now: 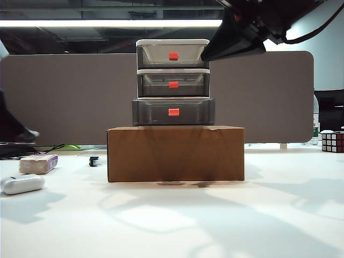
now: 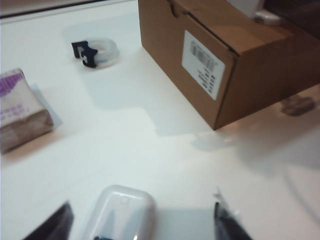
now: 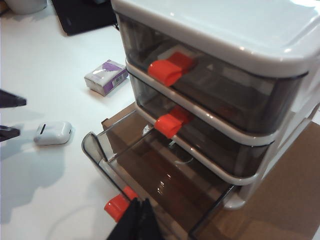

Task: Open the third layer of the drawer on the table, pick up the earphone case on the table and put it in, and finally close the drawer.

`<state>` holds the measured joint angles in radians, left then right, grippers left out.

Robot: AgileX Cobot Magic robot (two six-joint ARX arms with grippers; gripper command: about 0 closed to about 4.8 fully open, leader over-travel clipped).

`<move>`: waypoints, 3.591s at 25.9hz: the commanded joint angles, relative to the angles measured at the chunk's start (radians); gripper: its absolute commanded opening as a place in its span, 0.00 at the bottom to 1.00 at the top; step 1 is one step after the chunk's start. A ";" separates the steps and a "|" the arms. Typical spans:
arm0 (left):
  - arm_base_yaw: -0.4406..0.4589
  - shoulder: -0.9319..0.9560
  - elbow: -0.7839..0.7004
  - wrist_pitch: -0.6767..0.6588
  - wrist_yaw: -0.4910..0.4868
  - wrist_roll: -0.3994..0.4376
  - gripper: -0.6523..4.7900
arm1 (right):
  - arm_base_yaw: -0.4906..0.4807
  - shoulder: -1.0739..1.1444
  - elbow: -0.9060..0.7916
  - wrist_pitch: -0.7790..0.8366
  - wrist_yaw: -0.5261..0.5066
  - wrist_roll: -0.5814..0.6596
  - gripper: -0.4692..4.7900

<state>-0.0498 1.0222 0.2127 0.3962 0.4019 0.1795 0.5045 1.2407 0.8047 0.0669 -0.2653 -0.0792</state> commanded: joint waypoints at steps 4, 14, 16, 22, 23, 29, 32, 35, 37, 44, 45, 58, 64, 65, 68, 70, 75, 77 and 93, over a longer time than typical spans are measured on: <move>0.002 0.163 0.092 -0.036 -0.001 0.148 0.76 | 0.000 -0.004 0.003 -0.019 -0.003 -0.007 0.08; 0.060 0.253 0.217 -0.234 0.034 0.307 0.81 | 0.000 -0.004 0.003 -0.035 -0.003 -0.008 0.08; 0.095 0.257 0.217 -0.261 0.076 0.307 0.81 | 0.000 -0.004 0.003 -0.034 -0.003 -0.008 0.08; 0.102 0.282 0.218 -0.275 0.118 0.307 0.81 | 0.000 -0.004 0.003 -0.034 -0.002 -0.007 0.08; 0.102 0.297 0.221 -0.275 0.118 0.307 0.81 | 0.000 -0.004 0.003 -0.034 -0.002 -0.007 0.08; 0.101 0.401 0.264 -0.275 0.118 0.308 0.80 | 0.000 -0.004 0.003 -0.035 0.000 -0.007 0.08; 0.101 0.447 0.282 -0.275 0.119 0.311 0.80 | 0.000 -0.004 0.003 -0.034 0.001 -0.007 0.08; 0.101 0.469 0.282 -0.275 0.119 0.311 0.80 | -0.001 -0.004 0.003 -0.034 0.001 -0.008 0.08; 0.101 0.483 0.283 -0.271 0.119 0.315 0.77 | -0.001 -0.004 0.003 -0.033 0.002 -0.008 0.08; 0.101 0.492 0.282 -0.273 0.167 0.318 0.43 | -0.002 -0.004 0.003 -0.032 0.005 -0.008 0.08; 0.101 0.491 0.283 -0.276 0.187 0.318 0.42 | -0.002 -0.004 0.003 -0.032 0.005 -0.008 0.08; 0.048 0.170 0.286 -0.255 0.317 0.276 0.23 | -0.002 -0.004 0.003 -0.032 0.005 -0.008 0.08; -0.211 0.158 0.451 -0.237 0.200 0.266 0.29 | -0.002 -0.007 0.004 -0.026 0.024 -0.007 0.08; -0.254 0.195 0.507 -0.238 0.184 0.266 0.29 | -0.002 -0.011 0.004 -0.028 0.024 -0.007 0.08; -0.299 0.301 0.611 -0.238 0.188 0.264 0.29 | -0.002 -0.019 0.004 -0.026 0.024 -0.007 0.08; -0.340 0.379 0.672 -0.240 0.189 0.264 0.29 | -0.003 -0.027 0.004 -0.027 0.028 -0.007 0.08; -0.449 0.496 0.721 -0.206 0.166 0.266 0.29 | -0.002 -0.031 0.004 -0.031 0.027 -0.007 0.08; -0.466 0.524 0.721 -0.197 0.135 0.270 0.29 | -0.002 -0.031 0.004 -0.038 0.027 -0.007 0.08; -0.466 0.530 0.721 -0.185 -0.002 0.264 0.59 | -0.002 -0.031 0.004 -0.047 0.027 -0.007 0.08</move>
<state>-0.5175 1.5536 0.9318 0.2085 0.4068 0.4511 0.5018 1.2140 0.8047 0.0147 -0.2367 -0.0837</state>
